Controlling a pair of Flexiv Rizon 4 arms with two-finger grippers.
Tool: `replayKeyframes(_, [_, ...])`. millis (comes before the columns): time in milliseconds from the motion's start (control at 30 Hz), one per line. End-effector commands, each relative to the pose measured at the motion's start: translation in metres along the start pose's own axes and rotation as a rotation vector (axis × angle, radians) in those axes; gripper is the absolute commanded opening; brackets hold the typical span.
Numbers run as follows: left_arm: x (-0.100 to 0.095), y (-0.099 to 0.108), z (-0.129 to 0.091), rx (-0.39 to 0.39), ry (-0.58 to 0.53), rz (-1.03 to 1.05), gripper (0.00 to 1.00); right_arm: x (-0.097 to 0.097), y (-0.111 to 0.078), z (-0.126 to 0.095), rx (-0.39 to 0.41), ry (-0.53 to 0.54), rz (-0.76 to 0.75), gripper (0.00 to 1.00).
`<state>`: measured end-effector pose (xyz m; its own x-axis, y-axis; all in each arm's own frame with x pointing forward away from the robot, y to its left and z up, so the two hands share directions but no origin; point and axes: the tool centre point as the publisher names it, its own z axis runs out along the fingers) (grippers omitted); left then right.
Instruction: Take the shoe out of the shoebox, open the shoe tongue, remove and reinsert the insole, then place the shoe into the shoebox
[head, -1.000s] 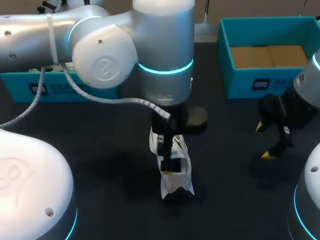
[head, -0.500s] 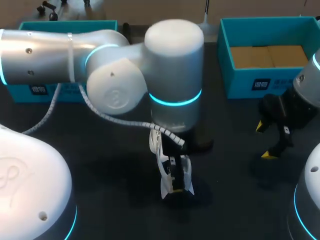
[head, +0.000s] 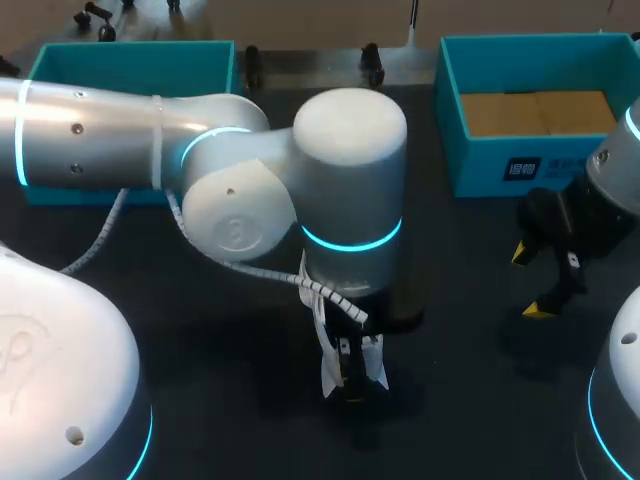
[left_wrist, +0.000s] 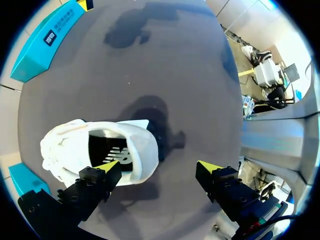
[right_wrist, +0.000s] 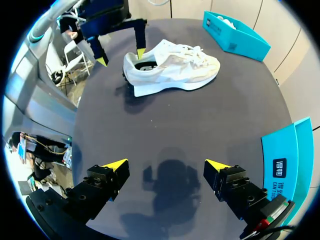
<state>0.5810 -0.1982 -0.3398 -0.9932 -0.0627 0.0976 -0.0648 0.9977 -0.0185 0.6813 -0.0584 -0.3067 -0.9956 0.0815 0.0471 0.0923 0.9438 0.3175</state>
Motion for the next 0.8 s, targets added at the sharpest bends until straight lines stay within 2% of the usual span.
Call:
replayKeyframes(33, [0.004,-0.008,0.014,-0.017,-0.020,0.002,1.00,0.001,0.000,0.001,0.002,-0.002,0.000,1.00])
replayKeyframes(633, [-0.004,-0.009,0.051,-0.022,-0.073,-0.021,1.00,0.001,0.000,0.001,0.002,-0.002,0.000,1.00])
replayKeyframes(800, [-0.005,-0.009,0.054,-0.024,-0.080,-0.030,0.89,0.001,0.000,0.001,0.002,-0.002,0.000,1.00])
